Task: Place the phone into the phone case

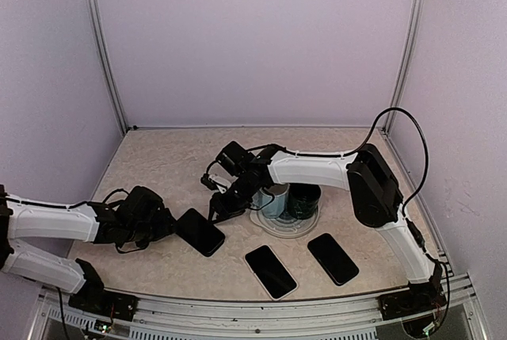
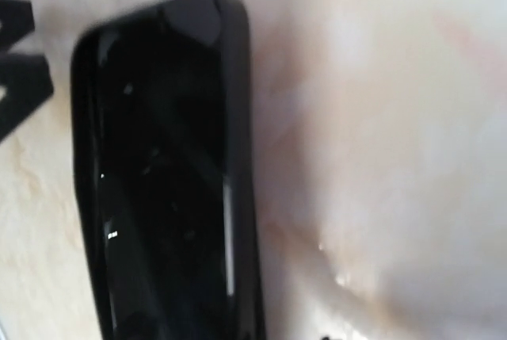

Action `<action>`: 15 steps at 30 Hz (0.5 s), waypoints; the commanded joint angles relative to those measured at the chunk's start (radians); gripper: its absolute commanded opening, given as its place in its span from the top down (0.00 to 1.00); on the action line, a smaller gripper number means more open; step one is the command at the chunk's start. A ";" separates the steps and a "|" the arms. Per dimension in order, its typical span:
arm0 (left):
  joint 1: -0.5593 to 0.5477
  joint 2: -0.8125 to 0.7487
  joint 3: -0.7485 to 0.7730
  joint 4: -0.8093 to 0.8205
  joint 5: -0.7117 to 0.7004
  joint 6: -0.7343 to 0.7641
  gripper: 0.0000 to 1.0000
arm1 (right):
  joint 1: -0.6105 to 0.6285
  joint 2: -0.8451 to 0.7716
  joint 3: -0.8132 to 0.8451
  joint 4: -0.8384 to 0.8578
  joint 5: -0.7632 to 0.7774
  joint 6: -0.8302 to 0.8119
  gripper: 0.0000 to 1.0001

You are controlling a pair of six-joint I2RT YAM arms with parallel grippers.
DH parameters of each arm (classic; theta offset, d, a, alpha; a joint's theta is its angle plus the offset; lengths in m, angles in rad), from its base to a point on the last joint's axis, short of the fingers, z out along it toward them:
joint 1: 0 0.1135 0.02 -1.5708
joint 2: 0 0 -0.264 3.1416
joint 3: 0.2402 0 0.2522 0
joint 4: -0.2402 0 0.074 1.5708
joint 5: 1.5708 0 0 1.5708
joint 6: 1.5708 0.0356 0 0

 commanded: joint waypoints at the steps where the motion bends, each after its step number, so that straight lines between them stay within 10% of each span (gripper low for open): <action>1: -0.010 -0.067 -0.014 0.034 0.014 -0.040 0.19 | 0.017 0.033 0.083 0.023 0.097 -0.050 0.64; 15: -0.067 -0.098 -0.078 0.054 0.025 -0.222 0.46 | 0.061 0.156 0.205 0.079 0.240 -0.095 0.63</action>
